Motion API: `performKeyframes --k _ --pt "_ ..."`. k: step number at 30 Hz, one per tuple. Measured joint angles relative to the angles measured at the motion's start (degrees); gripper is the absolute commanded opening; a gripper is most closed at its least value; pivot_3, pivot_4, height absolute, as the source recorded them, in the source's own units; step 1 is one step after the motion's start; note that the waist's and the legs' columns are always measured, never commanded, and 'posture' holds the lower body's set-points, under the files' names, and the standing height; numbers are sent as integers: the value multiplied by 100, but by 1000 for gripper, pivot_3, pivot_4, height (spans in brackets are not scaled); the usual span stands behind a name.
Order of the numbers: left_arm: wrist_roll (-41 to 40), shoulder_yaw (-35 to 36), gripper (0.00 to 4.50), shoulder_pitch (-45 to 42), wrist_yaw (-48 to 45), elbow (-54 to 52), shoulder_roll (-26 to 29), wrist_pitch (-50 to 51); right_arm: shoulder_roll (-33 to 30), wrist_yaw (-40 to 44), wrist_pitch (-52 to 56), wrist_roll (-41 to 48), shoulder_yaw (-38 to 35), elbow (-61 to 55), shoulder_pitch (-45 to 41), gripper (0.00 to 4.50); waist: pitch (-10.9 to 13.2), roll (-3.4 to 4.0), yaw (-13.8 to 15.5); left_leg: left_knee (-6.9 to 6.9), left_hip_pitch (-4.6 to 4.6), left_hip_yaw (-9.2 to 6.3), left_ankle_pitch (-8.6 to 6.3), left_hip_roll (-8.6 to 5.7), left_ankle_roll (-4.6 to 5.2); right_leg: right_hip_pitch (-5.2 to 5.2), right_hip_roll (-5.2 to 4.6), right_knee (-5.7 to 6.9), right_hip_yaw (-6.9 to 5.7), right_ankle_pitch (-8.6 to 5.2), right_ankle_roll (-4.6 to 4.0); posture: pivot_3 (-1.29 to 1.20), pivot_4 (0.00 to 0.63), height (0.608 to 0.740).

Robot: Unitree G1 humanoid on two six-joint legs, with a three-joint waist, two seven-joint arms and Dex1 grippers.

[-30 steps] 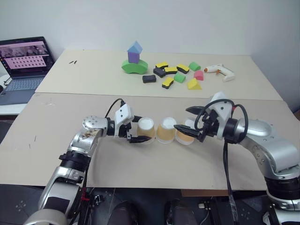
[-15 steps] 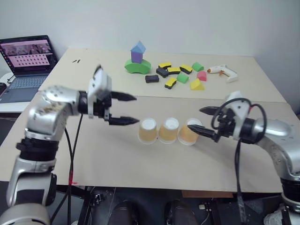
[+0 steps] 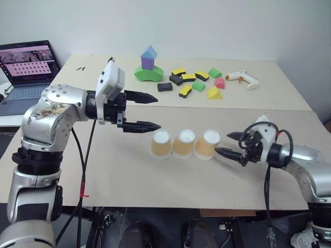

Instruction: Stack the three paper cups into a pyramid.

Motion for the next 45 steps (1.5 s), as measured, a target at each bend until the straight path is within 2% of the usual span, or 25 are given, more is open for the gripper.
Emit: performKeyframes --k 24,34,37,40,41,45 --pt "-21 -1 4425 12 259 -42 13 -8 465 61 -236 -209 631 252 -695 4500 0 0 4 1 -1 0 0 -1 0 -1 0 3 0 0 0 0 150 703" --pt "-26 0 4425 42 324 -171 25 -1 527 46 -236 -213 649 312 -821 4500 0 0 3 2 -1 0 0 -1 0 -1 0 4 -1 0 -1 0 150 703" --pt "-27 0 4500 57 329 -172 25 -1 528 35 -236 -221 649 314 -839 3797 0 0 3 1 0 0 0 -1 0 -1 0 4 0 0 -1 0 150 703" --pt "-26 -1 4500 70 332 -173 28 -1 529 -1 -236 -229 649 315 -838 2787 0 0 2 1 -1 0 0 -1 0 -2 0 4 0 0 -1 0 150 703" --pt "-26 -1 4500 70 334 -178 30 -1 532 -3 -236 -229 649 315 -839 2610 0 0 3 1 -1 0 0 -1 0 -1 0 4 -1 0 -1 0 150 703" --pt "-28 -1 4500 70 340 -178 30 4 539 -9 -236 -226 649 314 -838 2599 0 0 2 2 -1 0 0 -1 0 -1 0 4 0 0 -1 0 150 703"
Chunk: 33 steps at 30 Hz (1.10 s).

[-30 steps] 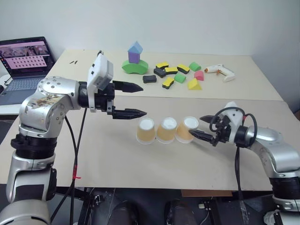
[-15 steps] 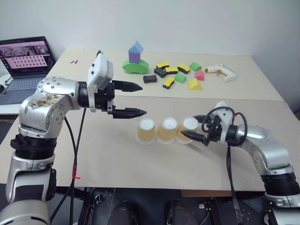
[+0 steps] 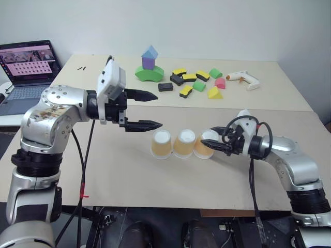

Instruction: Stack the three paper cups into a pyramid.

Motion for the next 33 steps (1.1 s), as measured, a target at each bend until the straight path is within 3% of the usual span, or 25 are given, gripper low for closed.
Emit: performKeyframes --k 6,10,19,24,29,33 --pt "5 11 4500 78 -5 46 12 -26 -32 23 94 38 -10 -14 -89 2599 0 0 -1 0 0 0 0 0 0 -1 0 1 0 0 0 0 150 703" --pt "105 12 4500 366 -22 301 48 -184 -455 276 229 186 -149 -20 -350 2599 1 1 -2 -1 1 1 0 0 0 -2 0 1 1 0 -1 0 150 703" --pt "350 14 4500 752 -43 577 99 -679 -1153 1182 411 432 -341 294 -1070 2599 2 3 0 -1 0 3 0 1 0 -3 -1 0 3 0 -1 0 150 703" --pt "350 19 4500 765 -72 579 138 -693 -1526 2053 671 784 -257 562 -2090 2599 4 6 -5 -5 -2 3 0 2 0 -7 -1 -1 2 0 -2 0 150 703" --pt "354 17 4500 898 -98 552 186 -707 -1248 2506 1109 1021 104 755 -3169 2599 5 8 -48 -2 0 8 0 6 0 -11 1 5 6 0 -3 0 150 703" --pt "351 23 4500 911 -97 482 194 -706 -655 2500 1294 1115 562 642 -3381 2599 5 8 -40 -1 -5 9 0 3 0 -14 -2 8 6 0 -3 0 150 703"
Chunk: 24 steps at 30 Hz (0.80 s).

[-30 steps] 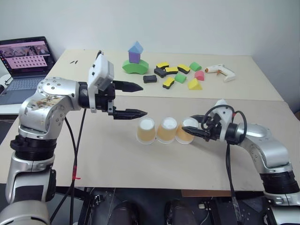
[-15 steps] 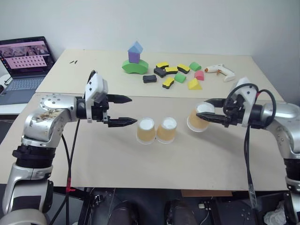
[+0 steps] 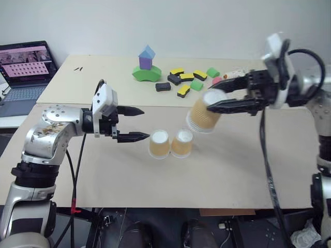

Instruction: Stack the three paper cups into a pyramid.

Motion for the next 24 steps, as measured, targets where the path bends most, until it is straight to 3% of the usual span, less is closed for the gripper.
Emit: performKeyframes --k 9,24 --pt "-5 1 4500 77 15 -65 69 25 639 -4 29 -95 589 -73 -65 2599 0 0 39 33 -82 -2 0 -3 0 -80 -1 30 -9 0 0 0 150 703" --pt "-20 12 4500 195 154 -244 97 35 998 382 -688 -933 875 1140 -565 2599 0 0 11 44 -85 -3 0 0 0 -82 0 39 -10 0 0 0 150 703"
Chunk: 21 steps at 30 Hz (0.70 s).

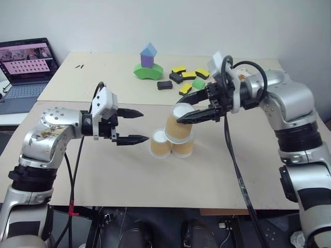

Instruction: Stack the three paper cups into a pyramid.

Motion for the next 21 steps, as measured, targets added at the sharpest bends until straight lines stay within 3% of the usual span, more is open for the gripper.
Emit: performKeyframes --k 21 --pt "-27 5 4500 39 99 -105 3 28 466 284 -707 -652 137 917 -184 2599 0 0 -29 3 -1 -1 0 0 0 -1 0 2 -1 0 0 0 150 703"
